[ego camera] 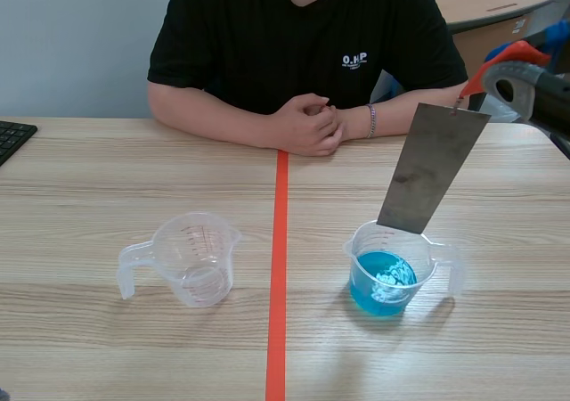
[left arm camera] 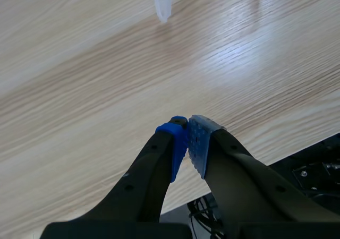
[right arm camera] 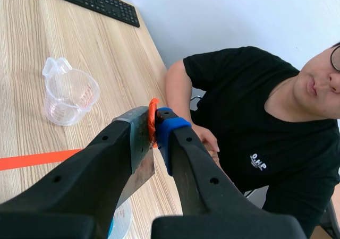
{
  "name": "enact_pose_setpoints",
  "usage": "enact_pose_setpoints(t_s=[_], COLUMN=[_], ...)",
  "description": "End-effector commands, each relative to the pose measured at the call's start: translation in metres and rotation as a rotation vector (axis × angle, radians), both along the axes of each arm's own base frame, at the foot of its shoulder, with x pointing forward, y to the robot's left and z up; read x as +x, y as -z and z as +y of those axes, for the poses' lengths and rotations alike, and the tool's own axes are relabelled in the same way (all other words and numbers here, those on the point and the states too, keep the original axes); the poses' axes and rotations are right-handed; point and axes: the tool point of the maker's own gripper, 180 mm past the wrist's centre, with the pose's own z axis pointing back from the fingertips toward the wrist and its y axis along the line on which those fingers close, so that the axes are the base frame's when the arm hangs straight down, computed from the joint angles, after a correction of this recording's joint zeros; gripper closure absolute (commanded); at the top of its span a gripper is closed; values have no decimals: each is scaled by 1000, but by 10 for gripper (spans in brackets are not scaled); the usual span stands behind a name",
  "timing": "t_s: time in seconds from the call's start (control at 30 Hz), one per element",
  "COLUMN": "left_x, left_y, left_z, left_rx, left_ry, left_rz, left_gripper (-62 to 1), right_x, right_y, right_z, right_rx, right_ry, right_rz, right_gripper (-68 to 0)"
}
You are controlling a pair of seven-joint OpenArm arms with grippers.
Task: Do the redox reaction experiment.
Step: 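Raise the plate and point at it, then put the plate into the left beaker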
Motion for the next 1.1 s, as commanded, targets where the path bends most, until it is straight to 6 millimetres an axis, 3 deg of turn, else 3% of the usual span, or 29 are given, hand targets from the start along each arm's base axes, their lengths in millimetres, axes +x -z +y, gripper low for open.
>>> enact_pose_setpoints(t_s=[0.0,0.23,1.07], left_x=[-1,-15,-20], left_y=[-5,2,7], left_z=[-3,-1,2], left_rx=[-19,-30,-20], left_ry=[-14,-65,-74], left_rz=[-16,20,53], left_gripper=[-40,-40,-40], right_x=[-2,-2,0], right_y=[-7,-7,-19], right_z=[2,2,4], right_rx=[12,12,58], right_ry=[-18,-19,-31], right_rz=[-11,-12,-35], right_gripper=[-15,-15,-15])
